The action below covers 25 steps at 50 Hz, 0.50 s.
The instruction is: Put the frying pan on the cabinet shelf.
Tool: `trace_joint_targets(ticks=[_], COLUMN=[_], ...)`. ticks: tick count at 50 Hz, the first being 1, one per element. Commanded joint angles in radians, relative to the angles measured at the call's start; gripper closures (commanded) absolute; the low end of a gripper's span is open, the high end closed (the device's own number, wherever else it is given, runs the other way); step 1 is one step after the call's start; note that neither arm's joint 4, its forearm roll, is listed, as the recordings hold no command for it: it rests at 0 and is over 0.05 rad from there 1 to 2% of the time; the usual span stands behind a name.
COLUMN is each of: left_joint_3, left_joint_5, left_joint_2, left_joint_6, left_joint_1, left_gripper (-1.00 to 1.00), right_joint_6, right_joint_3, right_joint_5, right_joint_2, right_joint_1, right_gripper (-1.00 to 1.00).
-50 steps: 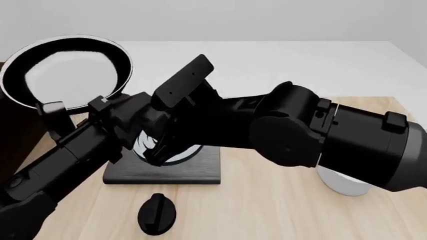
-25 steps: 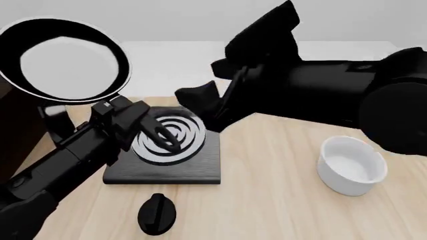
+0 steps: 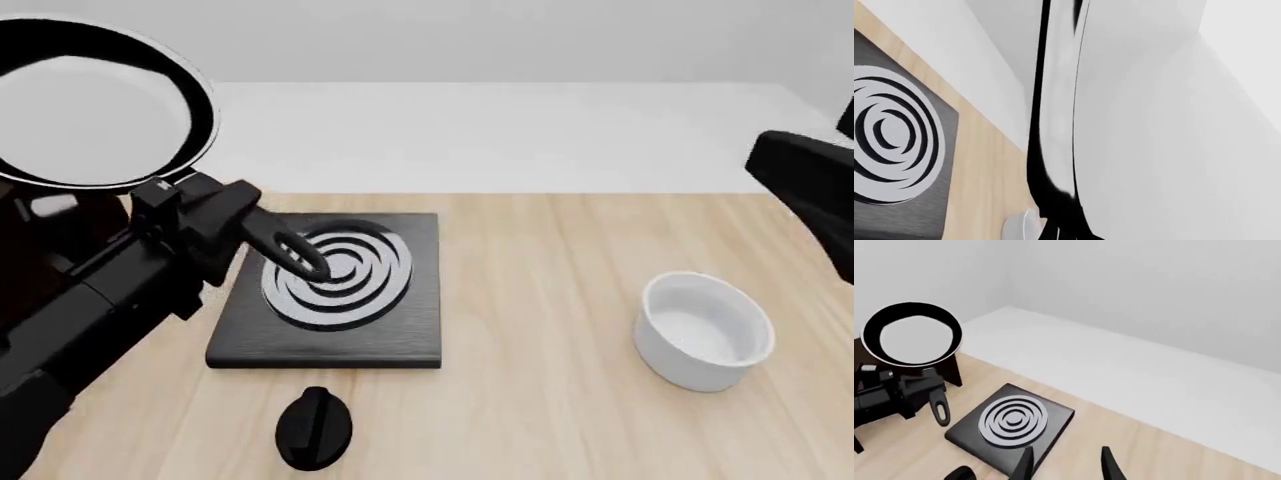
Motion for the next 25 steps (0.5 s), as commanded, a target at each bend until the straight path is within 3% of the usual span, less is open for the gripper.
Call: trace_joint_targets(ticks=[1, 3, 12, 25], left_joint_3=[-0.028, -0.029, -0.039, -0.038], left_joint_5=[0.020, 0.022, 0.038, 0.025], left_joint_2=[-0.057, -0.065, -0.094, -0.098], left_joint_6=[-0.004, -0.018, -0.033, -0.048], left_joint_1=[0.050, 0.064, 0.128, 0.235], left_gripper=[1.00, 1.00, 1.00, 1.00], right_joint_6=[0.035, 0.067, 0.063, 0.083], right_joint_3=[0.156, 0.133, 0.073, 0.109], right_joint_5=[0.000, 0.008, 0.046, 0.042], right_joint_2=[-0.200, -0.204, -0.204, -0.222], right_joint_1=[-0.124, -0.103, -0.108, -0.107], right_gripper=[-1.00, -1.00, -1.00, -1.00])
